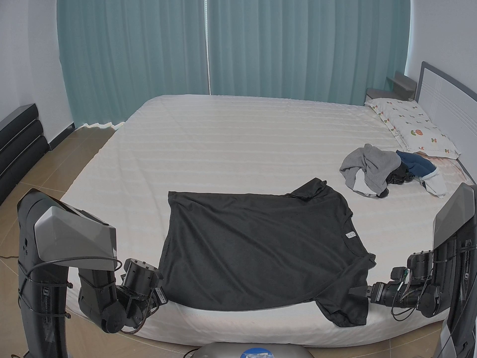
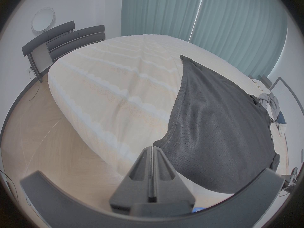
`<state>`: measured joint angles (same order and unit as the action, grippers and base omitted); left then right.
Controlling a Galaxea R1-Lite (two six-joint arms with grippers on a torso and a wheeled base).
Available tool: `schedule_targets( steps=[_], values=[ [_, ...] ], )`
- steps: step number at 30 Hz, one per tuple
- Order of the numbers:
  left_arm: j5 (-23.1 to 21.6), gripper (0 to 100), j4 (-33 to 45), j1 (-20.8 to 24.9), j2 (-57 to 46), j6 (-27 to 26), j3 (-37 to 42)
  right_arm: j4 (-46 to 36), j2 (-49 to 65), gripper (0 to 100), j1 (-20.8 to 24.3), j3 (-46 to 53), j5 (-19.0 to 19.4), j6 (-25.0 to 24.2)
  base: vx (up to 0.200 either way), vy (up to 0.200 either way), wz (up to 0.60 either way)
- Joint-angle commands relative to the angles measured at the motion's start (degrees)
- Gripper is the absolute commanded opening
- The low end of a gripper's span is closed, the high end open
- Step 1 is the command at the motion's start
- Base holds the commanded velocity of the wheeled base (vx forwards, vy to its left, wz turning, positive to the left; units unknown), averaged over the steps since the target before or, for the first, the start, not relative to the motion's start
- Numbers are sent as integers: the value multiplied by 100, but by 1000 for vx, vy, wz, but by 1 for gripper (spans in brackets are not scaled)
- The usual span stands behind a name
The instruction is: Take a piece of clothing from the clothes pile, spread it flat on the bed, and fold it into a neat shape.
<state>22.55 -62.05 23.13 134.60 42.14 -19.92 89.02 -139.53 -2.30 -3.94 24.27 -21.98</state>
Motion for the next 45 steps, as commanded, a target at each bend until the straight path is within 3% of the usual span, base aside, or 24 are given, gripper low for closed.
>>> schedule_targets(
  steps=[1, 8, 9, 23, 33, 45],
  values=[
    [4, 0, 0, 8, -12, -4, 14, 72, -162, 100, 151, 16, -116, 45, 0, 0, 0],
    [4, 0, 0, -1, -4, -4, 23, 72, -267, 100, 318, -81, -423, 115, 0, 0, 0],
    [4, 0, 0, -1, -4, -4, 14, 72, -276, 0, 327, -72, -441, 115, 0, 0, 0],
    [4, 0, 0, -1, -21, -13, 41, -60, -127, 0, -60, 394, -661, 677, 0, 0, 0],
    [12, 0, 0, -19, -48, -180, 181, -2363, 928, 0, -95, 394, -608, 1477, 0, 0, 0],
    [12, 0, 0, -63, -188, -558, 480, -3663, 1482, 0, -60, 394, -669, 1926, 0, 0, 0]
  ],
)
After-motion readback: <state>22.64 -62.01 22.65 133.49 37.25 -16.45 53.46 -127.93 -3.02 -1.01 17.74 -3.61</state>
